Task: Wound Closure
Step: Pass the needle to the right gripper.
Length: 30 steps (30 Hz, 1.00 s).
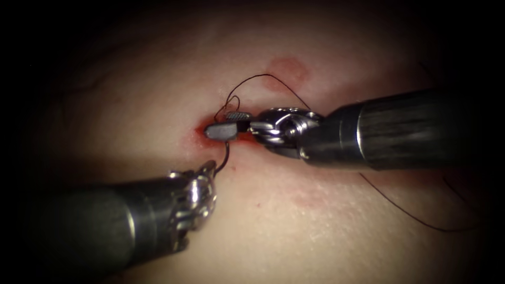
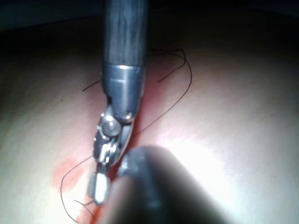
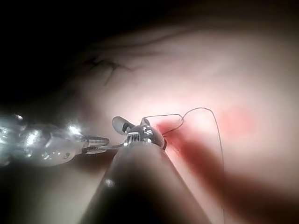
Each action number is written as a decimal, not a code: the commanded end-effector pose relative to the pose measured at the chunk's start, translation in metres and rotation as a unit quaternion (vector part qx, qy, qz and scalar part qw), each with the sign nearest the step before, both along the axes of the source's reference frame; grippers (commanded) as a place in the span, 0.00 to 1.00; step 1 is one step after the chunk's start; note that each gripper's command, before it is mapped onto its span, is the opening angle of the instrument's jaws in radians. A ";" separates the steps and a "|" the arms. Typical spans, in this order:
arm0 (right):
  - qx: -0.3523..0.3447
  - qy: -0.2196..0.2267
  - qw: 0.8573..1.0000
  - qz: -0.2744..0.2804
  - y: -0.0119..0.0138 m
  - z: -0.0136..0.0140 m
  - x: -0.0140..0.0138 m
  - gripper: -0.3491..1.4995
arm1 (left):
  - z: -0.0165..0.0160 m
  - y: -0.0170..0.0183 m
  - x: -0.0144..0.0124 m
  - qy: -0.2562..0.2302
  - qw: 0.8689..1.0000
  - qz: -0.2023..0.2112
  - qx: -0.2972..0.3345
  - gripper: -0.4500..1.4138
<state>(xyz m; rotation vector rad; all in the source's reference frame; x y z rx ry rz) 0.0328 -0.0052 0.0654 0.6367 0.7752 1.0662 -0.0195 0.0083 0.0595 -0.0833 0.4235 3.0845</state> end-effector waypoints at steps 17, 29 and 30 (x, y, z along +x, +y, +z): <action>-0.010 -0.062 0.998 0.004 -0.0012 0.0015 0.0020 0.87 | 0.0006 -0.0001 -0.0003 -0.002 1.000 0.015 0.000 0.05; -0.011 -0.128 0.990 -0.048 -0.0009 0.0047 0.0027 0.64 | 0.0006 -0.0002 -0.0003 -0.001 1.000 0.017 0.000 0.05; -0.006 -0.125 0.991 -0.053 -0.0008 0.0046 0.0027 0.27 | 0.0006 -0.0002 -0.0003 -0.001 1.000 0.018 0.000 0.05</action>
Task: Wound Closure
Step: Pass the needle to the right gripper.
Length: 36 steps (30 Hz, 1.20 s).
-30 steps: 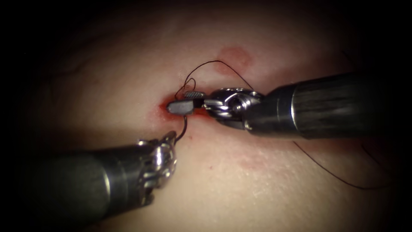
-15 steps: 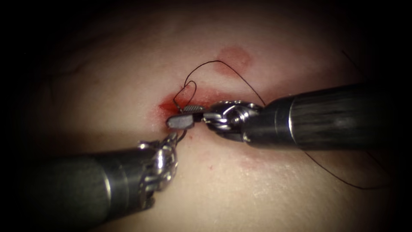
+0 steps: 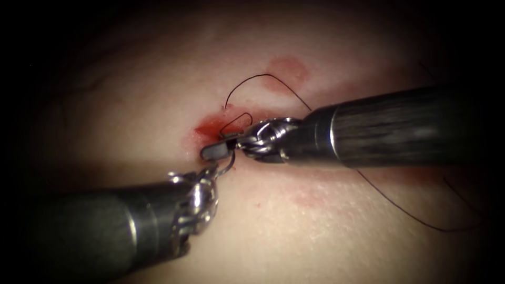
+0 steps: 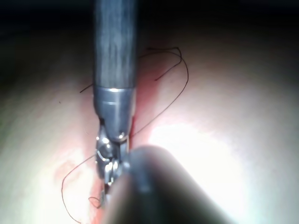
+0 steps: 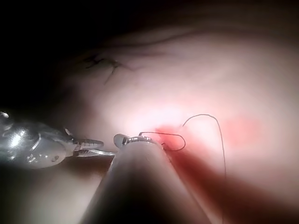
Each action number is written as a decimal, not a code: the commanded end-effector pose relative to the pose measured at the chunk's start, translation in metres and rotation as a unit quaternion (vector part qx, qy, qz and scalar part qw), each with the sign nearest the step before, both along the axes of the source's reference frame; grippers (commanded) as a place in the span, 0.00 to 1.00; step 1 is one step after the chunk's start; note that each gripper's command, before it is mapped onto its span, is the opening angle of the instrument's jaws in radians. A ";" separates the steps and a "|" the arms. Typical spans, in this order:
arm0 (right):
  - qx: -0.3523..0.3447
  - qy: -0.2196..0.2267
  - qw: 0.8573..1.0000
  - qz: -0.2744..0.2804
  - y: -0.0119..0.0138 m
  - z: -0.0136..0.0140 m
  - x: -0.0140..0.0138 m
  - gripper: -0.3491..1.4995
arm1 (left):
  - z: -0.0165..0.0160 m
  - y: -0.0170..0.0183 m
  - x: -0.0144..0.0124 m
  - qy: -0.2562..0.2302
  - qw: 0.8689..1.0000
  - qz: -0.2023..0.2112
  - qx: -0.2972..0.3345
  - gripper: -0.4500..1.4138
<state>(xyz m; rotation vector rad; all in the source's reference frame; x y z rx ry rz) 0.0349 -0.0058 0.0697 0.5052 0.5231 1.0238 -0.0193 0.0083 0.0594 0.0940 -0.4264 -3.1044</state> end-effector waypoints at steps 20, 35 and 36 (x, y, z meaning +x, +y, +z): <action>-0.149 0.010 0.989 0.026 0.0055 -0.0031 -0.0006 0.00 | 0.0005 -0.0002 -0.0010 -0.210 0.964 -0.083 0.141 0.57; -0.231 0.125 0.964 0.050 0.0051 -0.0033 -0.0033 0.00 | -0.0042 0.0025 0.0022 -0.432 0.831 -0.179 0.303 0.49; -0.236 0.134 0.961 0.056 0.0051 -0.0034 -0.0034 0.00 | -0.0043 0.0029 0.0029 -0.444 0.820 -0.185 0.309 0.49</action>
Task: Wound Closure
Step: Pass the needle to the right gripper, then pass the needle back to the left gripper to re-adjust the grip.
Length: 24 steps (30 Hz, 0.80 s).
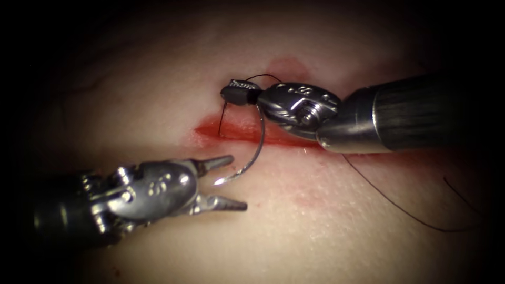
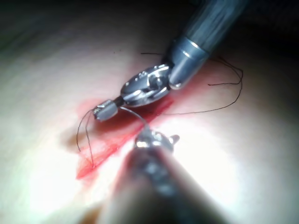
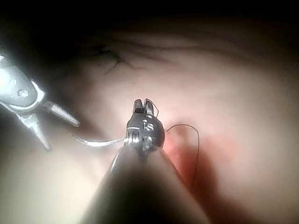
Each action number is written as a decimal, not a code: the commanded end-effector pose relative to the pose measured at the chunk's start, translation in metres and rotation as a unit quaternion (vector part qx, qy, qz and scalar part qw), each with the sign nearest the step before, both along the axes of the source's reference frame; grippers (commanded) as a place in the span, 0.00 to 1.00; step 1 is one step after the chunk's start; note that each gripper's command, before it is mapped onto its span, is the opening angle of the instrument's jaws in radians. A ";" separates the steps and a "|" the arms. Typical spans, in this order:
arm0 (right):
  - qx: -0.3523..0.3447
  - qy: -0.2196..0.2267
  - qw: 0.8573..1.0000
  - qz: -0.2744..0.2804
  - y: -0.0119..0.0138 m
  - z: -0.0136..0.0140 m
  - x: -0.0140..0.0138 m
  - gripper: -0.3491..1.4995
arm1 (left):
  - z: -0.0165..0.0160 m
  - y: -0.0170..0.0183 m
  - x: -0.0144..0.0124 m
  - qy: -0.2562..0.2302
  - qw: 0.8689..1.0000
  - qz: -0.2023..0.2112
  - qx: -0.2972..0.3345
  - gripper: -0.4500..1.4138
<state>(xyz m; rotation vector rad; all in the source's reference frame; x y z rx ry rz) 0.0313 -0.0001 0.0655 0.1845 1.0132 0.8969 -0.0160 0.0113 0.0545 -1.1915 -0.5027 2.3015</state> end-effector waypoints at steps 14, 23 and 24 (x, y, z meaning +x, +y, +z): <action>-0.062 0.147 0.987 0.006 -0.0018 -0.0010 -0.0005 0.00 | 0.0033 0.0030 0.0017 -0.095 0.989 -0.041 0.101 0.40; -0.139 0.255 0.957 0.001 -0.0008 -0.0027 -0.0005 0.00 | 0.0059 0.0033 0.0011 -0.173 0.969 -0.041 0.174 0.40; -0.146 0.263 0.954 0.000 -0.0007 -0.0029 -0.0004 0.00 | 0.0059 0.0033 0.0011 -0.181 0.966 -0.040 0.179 0.39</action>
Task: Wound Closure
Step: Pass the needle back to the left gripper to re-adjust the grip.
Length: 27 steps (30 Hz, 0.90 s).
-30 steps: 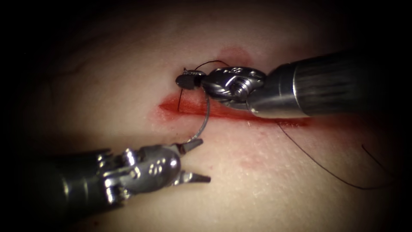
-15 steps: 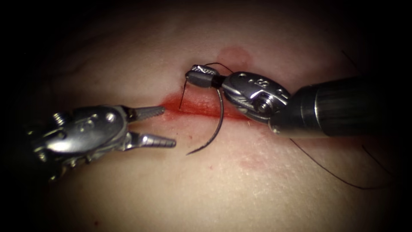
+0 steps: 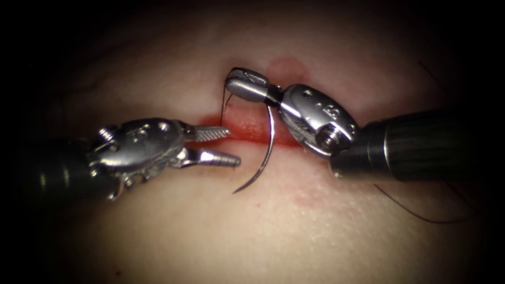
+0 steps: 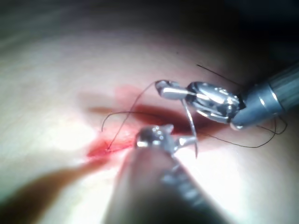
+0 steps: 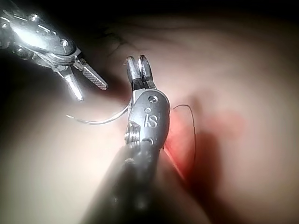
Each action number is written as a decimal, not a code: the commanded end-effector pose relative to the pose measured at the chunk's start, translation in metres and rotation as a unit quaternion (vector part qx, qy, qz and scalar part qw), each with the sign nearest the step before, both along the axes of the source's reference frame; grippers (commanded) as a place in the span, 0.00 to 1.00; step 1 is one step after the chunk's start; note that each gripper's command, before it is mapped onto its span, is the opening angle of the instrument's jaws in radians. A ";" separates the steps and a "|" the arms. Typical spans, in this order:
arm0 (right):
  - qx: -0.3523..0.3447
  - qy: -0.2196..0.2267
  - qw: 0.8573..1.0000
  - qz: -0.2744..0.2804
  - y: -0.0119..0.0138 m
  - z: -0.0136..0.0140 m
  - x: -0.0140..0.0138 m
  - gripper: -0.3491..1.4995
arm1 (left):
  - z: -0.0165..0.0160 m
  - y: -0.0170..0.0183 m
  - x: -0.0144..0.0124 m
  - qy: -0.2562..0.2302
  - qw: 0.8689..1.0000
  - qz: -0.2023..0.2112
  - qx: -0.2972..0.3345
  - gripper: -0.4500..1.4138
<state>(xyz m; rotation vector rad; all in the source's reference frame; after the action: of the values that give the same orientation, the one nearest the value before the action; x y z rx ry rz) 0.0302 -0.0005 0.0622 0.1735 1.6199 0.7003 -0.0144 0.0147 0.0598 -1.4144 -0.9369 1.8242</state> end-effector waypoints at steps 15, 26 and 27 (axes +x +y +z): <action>-0.099 0.034 0.994 -0.023 -0.0007 -0.0002 0.0044 0.00 | 0.0022 -0.0022 -0.0026 -0.113 0.987 0.011 0.116 0.38; -0.099 0.039 0.994 -0.030 -0.0011 -0.0007 0.0047 0.00 | 0.0041 -0.0030 -0.0025 -0.111 0.986 0.014 0.127 0.41; -0.099 0.040 0.994 -0.030 -0.0011 -0.0008 0.0047 0.00 | 0.0040 -0.0028 -0.0022 -0.107 0.986 0.009 0.127 0.44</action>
<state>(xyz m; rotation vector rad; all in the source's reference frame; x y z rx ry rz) 0.0345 -0.0013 0.0608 0.1029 1.7411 0.4860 -0.0159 0.0122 0.0630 -1.4602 -1.2411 1.5205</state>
